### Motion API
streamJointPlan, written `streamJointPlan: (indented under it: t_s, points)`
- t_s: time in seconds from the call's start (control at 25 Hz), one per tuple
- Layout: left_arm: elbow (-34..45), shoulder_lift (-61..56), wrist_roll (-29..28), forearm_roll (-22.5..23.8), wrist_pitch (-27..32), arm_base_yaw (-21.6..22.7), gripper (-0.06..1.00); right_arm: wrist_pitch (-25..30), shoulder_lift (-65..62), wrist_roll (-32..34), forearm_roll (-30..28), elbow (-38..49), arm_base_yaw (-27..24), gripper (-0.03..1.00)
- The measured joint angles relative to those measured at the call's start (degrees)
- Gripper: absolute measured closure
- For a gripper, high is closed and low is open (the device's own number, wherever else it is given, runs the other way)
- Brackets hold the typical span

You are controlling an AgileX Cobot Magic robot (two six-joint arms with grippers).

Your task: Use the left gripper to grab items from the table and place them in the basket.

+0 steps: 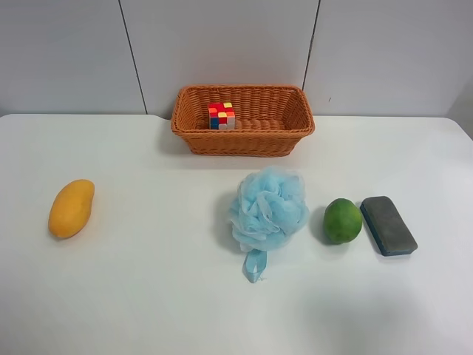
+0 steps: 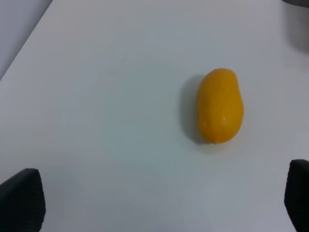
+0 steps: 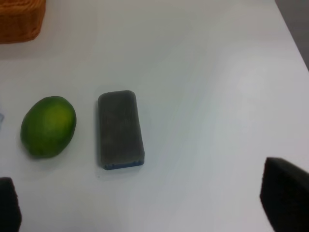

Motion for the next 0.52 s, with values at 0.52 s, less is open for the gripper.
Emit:
streamJointPlan:
  t_s: [0.52]
  points:
    - [0.1, -0.2, 0.7, -0.2, -0.1, 0.0, -0.05, 0.0, 0.0, 0.0, 0.0, 0.0, 0.0, -0.03]
